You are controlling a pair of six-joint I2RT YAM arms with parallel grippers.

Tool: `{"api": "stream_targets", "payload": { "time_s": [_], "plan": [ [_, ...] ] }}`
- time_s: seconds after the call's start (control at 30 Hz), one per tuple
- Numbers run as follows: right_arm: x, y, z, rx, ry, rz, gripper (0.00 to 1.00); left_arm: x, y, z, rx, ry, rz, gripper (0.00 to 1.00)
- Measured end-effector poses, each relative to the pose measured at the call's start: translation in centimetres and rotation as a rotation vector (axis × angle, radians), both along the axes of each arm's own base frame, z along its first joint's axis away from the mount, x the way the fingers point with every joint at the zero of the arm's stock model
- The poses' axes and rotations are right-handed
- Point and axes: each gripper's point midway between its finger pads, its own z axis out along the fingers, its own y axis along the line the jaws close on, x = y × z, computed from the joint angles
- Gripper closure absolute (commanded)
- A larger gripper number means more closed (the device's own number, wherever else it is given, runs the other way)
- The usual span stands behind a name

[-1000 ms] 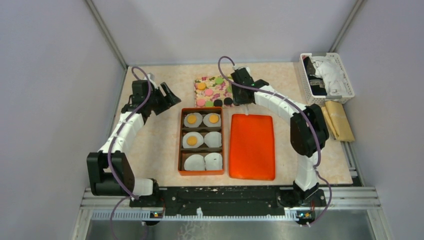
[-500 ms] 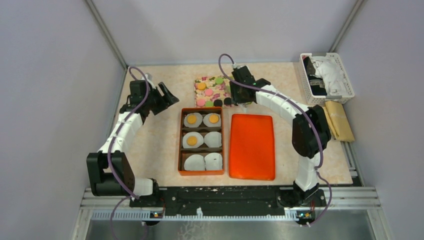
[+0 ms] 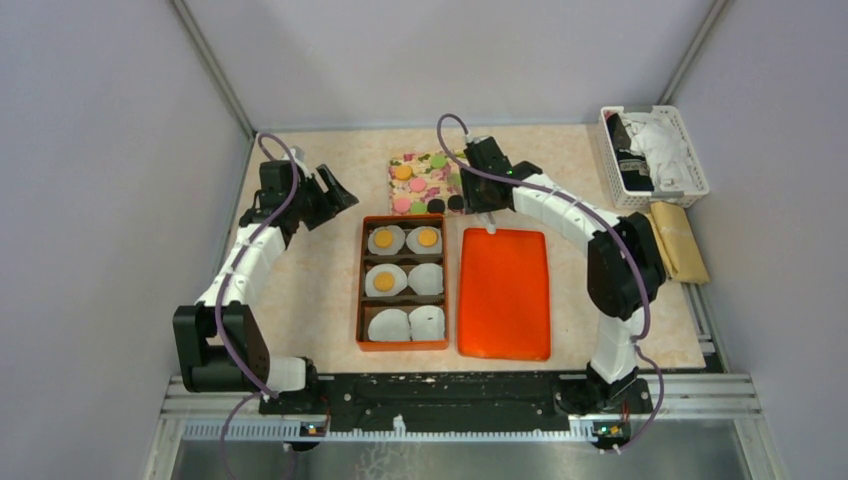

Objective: Pack the cookies

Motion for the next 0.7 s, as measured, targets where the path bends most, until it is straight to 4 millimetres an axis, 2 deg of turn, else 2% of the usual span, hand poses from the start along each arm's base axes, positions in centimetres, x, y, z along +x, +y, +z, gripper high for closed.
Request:
{"api": "stream_targets", "payload": {
  "time_s": [0.1, 0.37, 0.7],
  "plan": [
    [-0.8, 0.0, 0.1, -0.009, 0.002, 0.007, 0.55, 0.0, -0.1, 0.0, -0.003, 0.000, -0.005, 0.21],
    [-2.2, 1.2, 2.8, 0.014, -0.038, 0.045, 0.55, -0.1, -0.3, 0.1, -0.011, 0.000, -0.015, 0.21],
    [-2.8, 1.3, 1.6, 0.015, -0.003, 0.049, 0.56, -0.1, -0.4, 0.1, -0.014, 0.000, -0.018, 0.21]
  ]
}}
